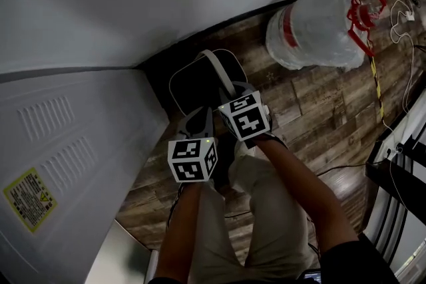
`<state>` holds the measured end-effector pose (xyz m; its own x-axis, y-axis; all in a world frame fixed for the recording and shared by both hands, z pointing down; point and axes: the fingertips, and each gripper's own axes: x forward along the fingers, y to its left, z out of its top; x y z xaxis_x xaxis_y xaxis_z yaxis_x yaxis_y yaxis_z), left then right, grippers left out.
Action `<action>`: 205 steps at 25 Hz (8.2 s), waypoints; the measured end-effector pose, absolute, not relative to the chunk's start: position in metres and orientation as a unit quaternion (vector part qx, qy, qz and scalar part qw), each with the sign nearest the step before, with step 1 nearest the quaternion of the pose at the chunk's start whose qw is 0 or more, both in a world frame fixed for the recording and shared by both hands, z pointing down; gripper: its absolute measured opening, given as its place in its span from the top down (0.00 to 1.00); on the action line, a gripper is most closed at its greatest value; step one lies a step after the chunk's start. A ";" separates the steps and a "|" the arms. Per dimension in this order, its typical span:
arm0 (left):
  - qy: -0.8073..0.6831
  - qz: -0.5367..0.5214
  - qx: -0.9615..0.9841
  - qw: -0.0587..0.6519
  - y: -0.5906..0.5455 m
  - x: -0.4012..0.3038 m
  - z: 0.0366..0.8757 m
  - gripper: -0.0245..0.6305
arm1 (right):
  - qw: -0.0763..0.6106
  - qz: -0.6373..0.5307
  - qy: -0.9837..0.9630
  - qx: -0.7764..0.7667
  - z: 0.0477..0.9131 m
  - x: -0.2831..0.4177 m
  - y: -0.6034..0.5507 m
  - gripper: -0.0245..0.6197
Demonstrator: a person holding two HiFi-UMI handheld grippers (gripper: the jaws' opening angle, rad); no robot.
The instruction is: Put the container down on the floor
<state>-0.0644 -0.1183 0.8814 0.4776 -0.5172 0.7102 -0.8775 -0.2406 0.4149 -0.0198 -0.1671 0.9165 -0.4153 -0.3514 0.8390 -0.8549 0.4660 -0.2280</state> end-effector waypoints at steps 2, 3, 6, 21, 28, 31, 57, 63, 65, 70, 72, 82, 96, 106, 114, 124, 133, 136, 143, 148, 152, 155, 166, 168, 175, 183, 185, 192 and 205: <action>-0.454 0.227 0.762 0.402 -0.120 -0.056 0.884 0.94 | 0.374 0.342 -0.770 0.388 0.919 -0.014 -0.164 0.91; -0.451 0.229 0.764 0.400 -0.122 -0.052 0.885 0.94 | 0.376 0.342 -0.771 0.385 0.921 -0.012 -0.163 0.91; -0.440 0.234 0.769 0.399 -0.125 -0.043 0.890 0.94 | 0.376 0.345 -0.773 0.377 0.921 -0.009 -0.160 0.91; -0.422 0.268 0.778 0.380 -0.127 -0.017 0.917 0.94 | 0.364 0.335 -0.770 0.403 0.932 0.028 -0.170 0.91; -0.417 0.267 0.780 0.383 -0.131 -0.007 0.929 0.94 | 0.369 0.326 -0.757 0.429 0.949 0.052 -0.177 0.91; -0.414 0.266 0.782 0.382 -0.135 -0.002 0.933 0.94 | 0.378 0.321 -0.754 0.431 0.957 0.061 -0.181 0.91; -0.410 0.259 0.785 0.386 -0.149 0.010 0.955 0.94 | 0.380 0.361 -0.720 0.454 1.010 0.089 -0.190 0.59; -0.406 0.249 0.790 0.386 -0.151 0.014 0.945 0.94 | 0.372 0.367 -0.718 0.460 1.005 0.093 -0.197 0.59; -0.408 0.252 0.788 0.386 -0.151 0.012 0.946 0.94 | 0.372 0.373 -0.714 0.461 1.003 0.094 -0.198 0.59; -0.414 0.251 0.787 0.383 -0.156 0.007 0.939 0.94 | 0.375 0.369 -0.710 0.467 0.997 0.103 -0.200 0.59; -0.415 0.249 0.787 0.381 -0.159 0.006 0.933 0.94 | 0.370 0.372 -0.708 0.474 0.990 0.105 -0.200 0.59; -0.422 0.247 0.789 0.372 -0.165 -0.006 0.870 0.94 | 0.362 0.381 -0.699 0.485 0.921 0.113 -0.186 0.64; -0.419 0.242 0.793 0.371 -0.162 -0.002 0.715 0.94 | 0.335 0.367 -0.696 0.518 0.756 0.130 -0.179 0.90; -0.429 0.229 0.785 0.384 -0.151 -0.013 0.597 0.94 | 0.299 0.386 -0.700 0.522 0.632 0.124 -0.168 0.91; -0.418 0.205 0.780 0.419 -0.133 -0.006 0.526 0.94 | 0.256 0.424 -0.690 0.529 0.557 0.139 -0.145 0.92; -0.430 0.180 0.799 0.380 -0.126 -0.008 0.407 0.94 | 0.227 0.391 -0.715 0.533 0.442 0.136 -0.132 0.92; -0.421 0.157 0.833 0.322 -0.115 0.001 0.310 0.94 | 0.190 0.346 -0.743 0.541 0.351 0.130 -0.120 0.92; -0.418 0.160 0.842 0.301 -0.108 -0.001 0.285 0.94 | 0.173 0.328 -0.753 0.544 0.319 0.123 -0.118 0.92; -0.399 0.120 0.859 0.299 -0.077 -0.008 0.227 0.94 | 0.135 0.298 -0.770 0.548 0.252 0.099 -0.095 0.92; -0.395 0.101 0.872 0.270 -0.064 -0.019 0.192 0.94 | 0.111 0.265 -0.780 0.556 0.210 0.082 -0.080 0.92; -0.394 0.091 0.883 0.237 -0.053 -0.034 0.161 0.94 | 0.091 0.245 -0.783 0.565 0.181 0.071 -0.065 0.92; -0.392 0.080 0.891 0.215 -0.042 -0.041 0.138 0.94 | 0.081 0.229 -0.782 0.575 0.159 0.066 -0.052 0.92; -0.364 0.058 0.914 0.168 -0.013 -0.047 0.098 0.94 | 0.066 0.174 -0.778 0.600 0.114 0.050 -0.012 0.91; -0.354 0.047 0.917 0.177 -0.008 -0.044 0.092 0.94 | 0.063 0.167 -0.779 0.602 0.106 0.051 -0.008 0.92; -0.350 0.023 0.922 0.165 0.000 -0.035 0.064 0.94 | 0.059 0.130 -0.787 0.600 0.077 0.054 -0.004 0.92; -0.358 0.004 0.921 0.155 0.021 -0.008 0.042 0.94 | 0.055 0.116 -0.799 0.587 0.056 0.075 0.014 0.92; -0.363 0.000 0.919 0.154 0.027 -0.002 0.039 0.94 | 0.051 0.112 -0.801 0.586 0.051 0.083 0.021 0.91; -0.380 -0.002 0.914 0.144 0.047 0.017 0.030 0.94 | 0.041 0.100 -0.812 0.573 0.039 0.104 0.041 0.92; -0.393 0.002 0.912 0.117 0.072 0.046 0.012 0.94 | 0.035 0.070 -0.831 0.551 0.019 0.121 0.061 0.92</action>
